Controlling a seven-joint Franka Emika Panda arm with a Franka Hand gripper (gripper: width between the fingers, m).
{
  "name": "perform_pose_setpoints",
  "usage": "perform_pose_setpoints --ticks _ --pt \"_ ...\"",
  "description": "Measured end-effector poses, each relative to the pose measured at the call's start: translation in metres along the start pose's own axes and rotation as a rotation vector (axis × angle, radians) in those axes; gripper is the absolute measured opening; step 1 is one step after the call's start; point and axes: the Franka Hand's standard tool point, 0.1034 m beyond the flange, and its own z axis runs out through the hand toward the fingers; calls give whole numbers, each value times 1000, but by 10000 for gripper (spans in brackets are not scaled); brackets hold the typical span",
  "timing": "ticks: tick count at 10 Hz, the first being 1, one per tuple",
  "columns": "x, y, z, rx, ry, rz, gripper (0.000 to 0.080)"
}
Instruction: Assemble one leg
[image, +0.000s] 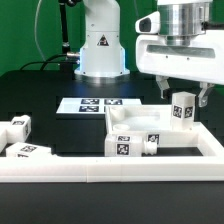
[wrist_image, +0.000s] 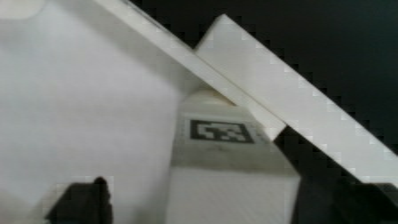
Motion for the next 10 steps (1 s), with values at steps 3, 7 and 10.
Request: perform_pose_setpoints --ticks 3,7,10 --pt "3 0 0 2 4 -244 648" --pt "-3 -2 2 -29 29 -653 649" --pt "-6 -5 5 -39 50 -981 649"
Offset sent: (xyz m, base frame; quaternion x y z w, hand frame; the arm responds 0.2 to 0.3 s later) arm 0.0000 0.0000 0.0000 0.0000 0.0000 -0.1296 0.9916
